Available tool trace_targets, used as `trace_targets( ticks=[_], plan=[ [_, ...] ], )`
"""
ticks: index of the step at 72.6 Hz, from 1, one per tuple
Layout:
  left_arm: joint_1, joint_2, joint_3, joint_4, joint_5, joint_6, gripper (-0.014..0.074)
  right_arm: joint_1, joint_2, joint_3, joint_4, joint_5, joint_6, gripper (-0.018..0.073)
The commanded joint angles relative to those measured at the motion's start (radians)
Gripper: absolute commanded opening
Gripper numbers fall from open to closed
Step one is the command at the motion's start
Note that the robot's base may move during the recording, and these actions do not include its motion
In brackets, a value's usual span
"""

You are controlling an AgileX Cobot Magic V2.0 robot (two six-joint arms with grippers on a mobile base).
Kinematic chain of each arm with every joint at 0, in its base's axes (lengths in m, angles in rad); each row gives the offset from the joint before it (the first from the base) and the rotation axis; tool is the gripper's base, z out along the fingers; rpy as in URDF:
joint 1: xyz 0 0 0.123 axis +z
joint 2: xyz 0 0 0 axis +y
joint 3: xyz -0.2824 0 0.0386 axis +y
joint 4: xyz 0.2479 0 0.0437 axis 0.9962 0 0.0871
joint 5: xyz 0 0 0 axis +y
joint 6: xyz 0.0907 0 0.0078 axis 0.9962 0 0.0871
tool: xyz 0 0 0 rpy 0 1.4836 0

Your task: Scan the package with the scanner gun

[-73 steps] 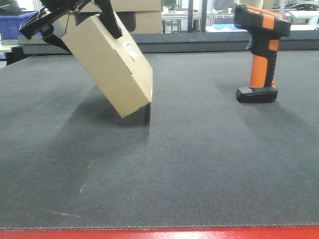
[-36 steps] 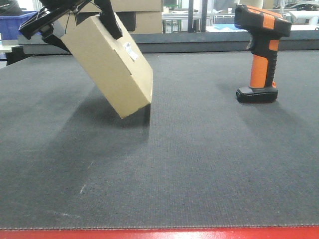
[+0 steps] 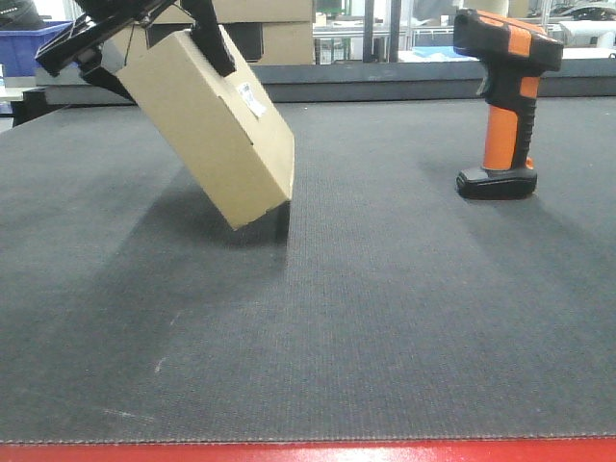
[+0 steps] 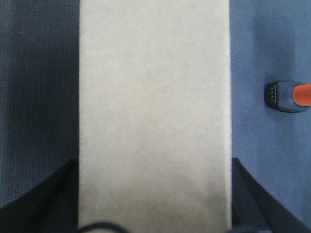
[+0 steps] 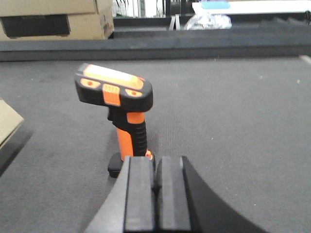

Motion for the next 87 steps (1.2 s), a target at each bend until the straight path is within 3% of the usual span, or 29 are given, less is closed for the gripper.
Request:
trace_targets(
  ticks=[1, 26, 47, 61, 70, 87],
  plan=[
    [-0.006, -0.01, -0.002, -0.008, -0.007, -0.005, -0.0111, -0.005, 0.08, -0.008, 0.011, -0.086, -0.003, -0.0168],
    [-0.006, -0.01, -0.002, 0.0, -0.012, 0.002, -0.0111, 0.147, 0.413, -0.09, 0.048, -0.293, -0.003, -0.016],
    [-0.006, -0.01, -0.002, 0.002, -0.012, 0.002, -0.0111, 0.185, 0.652, -0.184, 0.147, -0.5, -0.035, -0.016],
    [-0.006, -0.01, -0.002, 0.002, -0.012, 0.002, -0.0111, 0.245, 0.719, -0.184, 0.368, -0.567, -0.111, -0.016],
    [-0.006, -0.01, -0.002, 0.002, -0.014, 0.002, -0.0111, 0.293, 0.754, -0.184, 0.368, -0.667, -0.153, -0.016],
    [-0.006, -0.01, -0.002, 0.002, -0.014, 0.002, -0.0111, 0.299, 0.829, -0.184, 0.368, -0.729, -0.153, -0.0162]
  ],
)
